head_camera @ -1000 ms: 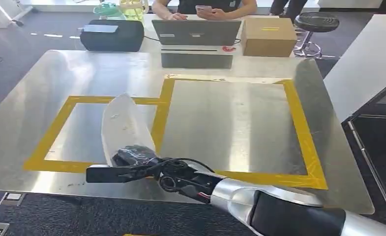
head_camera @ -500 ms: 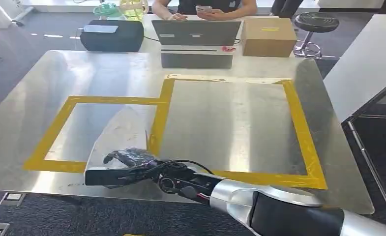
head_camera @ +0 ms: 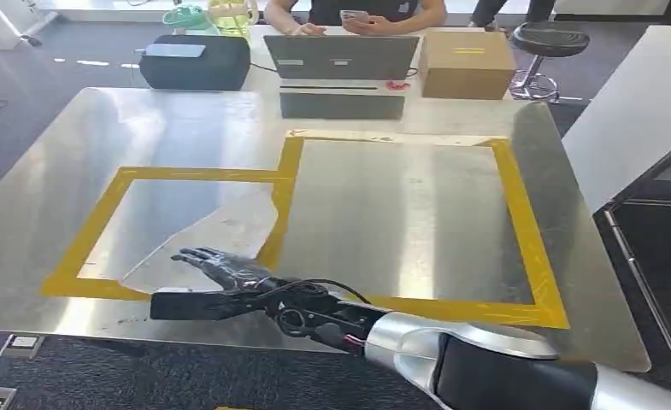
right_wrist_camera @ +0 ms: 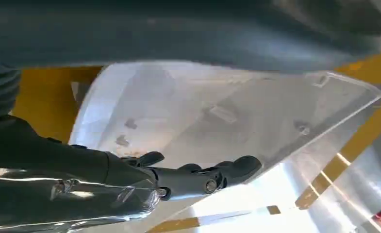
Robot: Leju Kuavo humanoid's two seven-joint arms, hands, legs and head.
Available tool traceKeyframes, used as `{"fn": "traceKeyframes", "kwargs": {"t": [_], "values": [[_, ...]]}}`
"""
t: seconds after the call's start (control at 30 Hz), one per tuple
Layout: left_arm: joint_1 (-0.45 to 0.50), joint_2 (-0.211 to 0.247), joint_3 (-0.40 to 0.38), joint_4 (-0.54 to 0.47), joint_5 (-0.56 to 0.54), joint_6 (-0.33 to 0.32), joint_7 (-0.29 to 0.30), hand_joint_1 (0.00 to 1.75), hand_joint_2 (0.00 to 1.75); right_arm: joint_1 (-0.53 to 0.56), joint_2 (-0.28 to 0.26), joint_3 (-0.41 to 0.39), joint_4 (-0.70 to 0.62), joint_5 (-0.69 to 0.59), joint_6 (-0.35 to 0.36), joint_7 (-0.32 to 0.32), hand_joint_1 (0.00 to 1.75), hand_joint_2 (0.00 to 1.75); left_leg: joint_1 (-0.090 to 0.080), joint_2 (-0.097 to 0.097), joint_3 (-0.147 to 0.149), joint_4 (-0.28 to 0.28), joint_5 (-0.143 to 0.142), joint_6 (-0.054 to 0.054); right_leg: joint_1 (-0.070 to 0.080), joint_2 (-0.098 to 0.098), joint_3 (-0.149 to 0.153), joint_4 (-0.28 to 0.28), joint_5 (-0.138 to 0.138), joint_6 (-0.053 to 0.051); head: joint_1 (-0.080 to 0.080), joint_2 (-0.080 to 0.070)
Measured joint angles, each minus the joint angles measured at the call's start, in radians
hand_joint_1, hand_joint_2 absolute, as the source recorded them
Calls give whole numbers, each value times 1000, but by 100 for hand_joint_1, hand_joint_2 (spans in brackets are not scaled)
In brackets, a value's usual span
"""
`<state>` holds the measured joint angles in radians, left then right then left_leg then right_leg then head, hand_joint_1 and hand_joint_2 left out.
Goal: Take the parts from the cabinet and place them on the table.
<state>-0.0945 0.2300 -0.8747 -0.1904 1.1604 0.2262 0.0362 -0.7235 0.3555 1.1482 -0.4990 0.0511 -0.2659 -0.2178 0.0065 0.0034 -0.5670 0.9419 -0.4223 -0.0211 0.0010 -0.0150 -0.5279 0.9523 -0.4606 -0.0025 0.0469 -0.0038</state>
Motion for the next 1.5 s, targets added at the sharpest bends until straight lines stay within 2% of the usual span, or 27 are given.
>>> {"fn": "traceKeyframes", "kwargs": {"t": [0.03,0.07,0.2,0.3,0.37,0.47,0.5,0.63,0.9,0.97,1.1,1.3,1.4,1.43,1.47,1.5], "values": [[0,0,0,0,0,0,0,0,0,0,0,0,0,-3,-4,-4,0,0,0,0,0,0,0,0,0,0,0,0,0,0,0,0],[0,0,0,0,2,2,0,0,0,0,0,-6,5,-48,-17,-62,0,175,0,0,0,0,0,0,0,0,0,0,0,0,0,0],[0,0,0,0,9,5,5,0,0,-7,0,-57,2,-160,4,-209,0,175,0,0,0,0,0,0,0,0,0,0,0,0,0,0],[1,0,0,0,16,11,6,0,0,-8,-2,-110,-27,-246,69,-283,0,175,0,0,1,0,0,0,0,0,0,0,0,0,0,0],[1,-1,0,0,20,17,6,0,0,0,-15,-154,-90,-323,124,-314,0,175,0,0,1,0,0,0,0,0,0,0,0,0,0,0],[2,-1,0,0,21,19,6,0,0,13,-36,-211,-178,-368,153,-316,0,175,0,0,1,0,0,0,0,0,0,0,0,0,0,0],[2,-1,0,0,22,19,6,0,0,15,-43,-227,-203,-370,158,-316,0,0,0,0,1,0,0,0,0,0,1,0,0,0,0,0],[2,-1,0,0,23,23,6,0,0,32,-61,-274,-279,-377,163,-318,0,0,0,0,1,0,0,0,0,0,0,0,0,0,0,0],[2,-1,0,0,29,26,6,0,0,89,-119,-332,-446,-425,243,-317,0,0,0,0,2,0,0,0,0,1,1,0,0,0,0,0],[2,-2,0,0,29,26,6,0,0,107,-139,-337,-492,-444,297,-320,0,0,0,1,2,0,0,0,0,1,1,0,0,0,0,0],[3,-2,0,0,35,37,16,0,0,194,-194,-349,-621,-470,450,-343,0,0,-1,0,2,1,-2,1,-1,0,2,-1,-1,1,0,0],[4,-2,0,0,41,46,24,0,0,305,-271,-361,-796,-461,497,-374,0,0,-6,1,3,8,-10,13,-6,0,5,-2,-4,10,-2,0],[5,-2,0,0,44,48,29,0,0,362,-293,-366,-863,-445,510,-388,0,0,-10,-3,3,6,-12,21,-10,-6,11,-6,-5,18,-3,0],[5,-3,0,0,44,48,29,0,0,376,-298,-368,-890,-440,514,-390,0,0,-3,-5,13,-10,-6,28,-4,-6,16,-9,-7,24,-3,0],[5,-5,0,0,44,48,29,0,0,389,-309,-371,-910,-438,516,-393,0,0,5,-7,26,-24,-2,31,-10,1,11,5,-20,28,-1,0],[5,-5,0,0,42,47,29,0,0,399,-315,-374,-930,-435,516,-393,0,0,6,-12,32,-27,-1,33,-9,8,-9,58,-55,31,0,0]]}}
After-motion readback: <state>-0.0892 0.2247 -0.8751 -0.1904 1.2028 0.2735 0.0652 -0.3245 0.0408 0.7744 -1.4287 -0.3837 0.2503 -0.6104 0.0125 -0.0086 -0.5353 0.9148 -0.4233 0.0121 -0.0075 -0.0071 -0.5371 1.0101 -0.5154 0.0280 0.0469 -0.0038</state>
